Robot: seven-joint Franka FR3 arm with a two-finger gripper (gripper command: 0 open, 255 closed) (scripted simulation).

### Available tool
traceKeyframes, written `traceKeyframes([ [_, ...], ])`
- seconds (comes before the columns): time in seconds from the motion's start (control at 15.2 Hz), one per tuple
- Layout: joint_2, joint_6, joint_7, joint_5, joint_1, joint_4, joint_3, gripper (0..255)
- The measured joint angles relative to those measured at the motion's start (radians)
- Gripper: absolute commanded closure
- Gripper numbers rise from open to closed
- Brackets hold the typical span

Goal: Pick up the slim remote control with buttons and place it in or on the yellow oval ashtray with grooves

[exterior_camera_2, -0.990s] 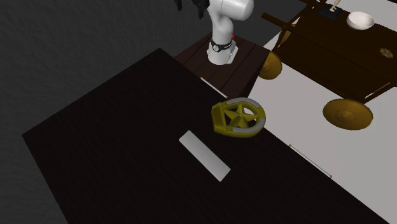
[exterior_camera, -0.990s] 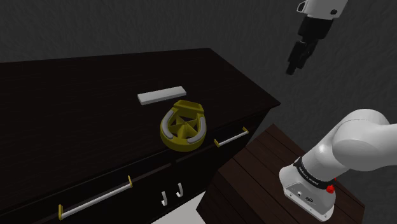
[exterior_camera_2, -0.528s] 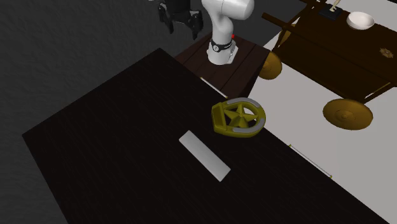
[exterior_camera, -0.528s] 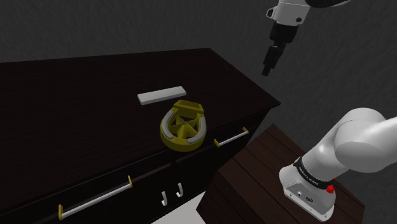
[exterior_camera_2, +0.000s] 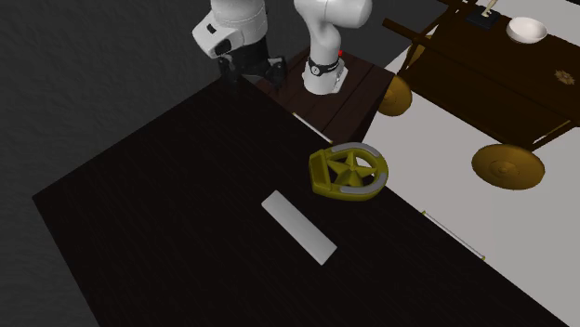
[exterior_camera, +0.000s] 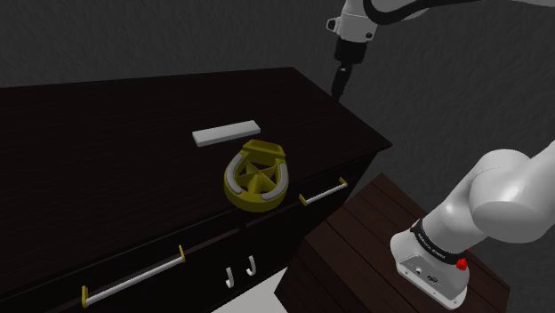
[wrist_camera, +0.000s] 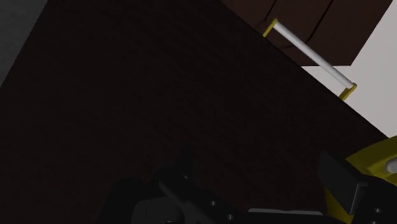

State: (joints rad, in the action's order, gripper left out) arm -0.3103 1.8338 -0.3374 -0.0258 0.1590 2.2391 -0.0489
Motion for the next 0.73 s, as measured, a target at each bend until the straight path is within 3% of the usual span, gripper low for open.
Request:
traceKeyframes([
  [0.73,0.361,0.153,-0.198,0.023,0.081,-0.242,0.053,0],
])
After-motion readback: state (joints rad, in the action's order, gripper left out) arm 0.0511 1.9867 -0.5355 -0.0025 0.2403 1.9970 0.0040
